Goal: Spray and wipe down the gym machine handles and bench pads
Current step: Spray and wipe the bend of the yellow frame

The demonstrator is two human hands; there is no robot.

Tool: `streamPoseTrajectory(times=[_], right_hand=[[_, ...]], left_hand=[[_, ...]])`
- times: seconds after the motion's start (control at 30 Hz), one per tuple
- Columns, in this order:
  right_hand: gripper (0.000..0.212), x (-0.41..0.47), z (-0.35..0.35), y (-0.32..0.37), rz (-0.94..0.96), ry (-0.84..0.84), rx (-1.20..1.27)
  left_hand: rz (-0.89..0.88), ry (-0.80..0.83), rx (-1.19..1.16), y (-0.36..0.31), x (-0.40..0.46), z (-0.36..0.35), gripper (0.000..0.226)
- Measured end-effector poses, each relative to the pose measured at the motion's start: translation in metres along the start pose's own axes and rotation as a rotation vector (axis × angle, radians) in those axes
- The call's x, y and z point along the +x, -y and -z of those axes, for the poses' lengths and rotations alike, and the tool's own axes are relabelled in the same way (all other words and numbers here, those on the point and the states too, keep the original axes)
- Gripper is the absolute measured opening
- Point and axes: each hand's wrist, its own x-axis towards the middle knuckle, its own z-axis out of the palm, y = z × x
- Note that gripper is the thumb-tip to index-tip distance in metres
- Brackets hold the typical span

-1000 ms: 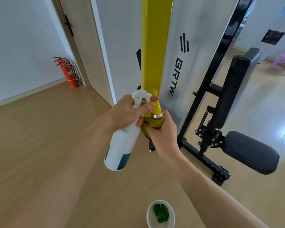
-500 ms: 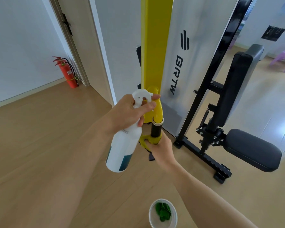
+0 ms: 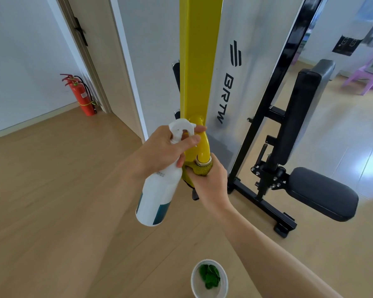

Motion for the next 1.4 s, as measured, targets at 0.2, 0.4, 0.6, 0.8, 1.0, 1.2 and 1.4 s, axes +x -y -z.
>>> streamPoseTrajectory(times=[0.2,0.4,0.6,0.8,1.0,1.2,1.4], right_hand=[[0.023,0.024,0.014,0.008,-0.146,0.375,0.026],[0.023,0.034,0.012,-0.003,-0.145,0.459,-0.008],[0.022,0.002,-0.012,-0.042,-0.159,0.034,0.020],[0.025,-0.008,-0.021,-0.058,-0.301,-0.104,0.021],[0.032,0.000,-0.005,-0.028,-0.284,0.096,-0.055],[0.021,0.002,0.001,0.020,-0.057,0.020,0.040],[0.017,0.005,-0.008,-0.013,-0.117,0.083,-0.025]], left_hand=[[-0.004,-0.015,-0.023,0.003,-0.002,0.004,0.026],[-0.002,-0.031,0.000,0.003,-0.002,0.008,0.025],[-0.017,-0.016,-0.040,0.001,0.000,-0.001,0.023],[-0.022,-0.002,-0.050,-0.001,0.002,-0.008,0.026],[-0.010,-0.007,-0.020,0.000,0.001,-0.001,0.024],[-0.003,-0.013,-0.023,0.004,0.000,0.002,0.021],[0.015,-0.028,-0.035,0.003,-0.001,0.002,0.023]])
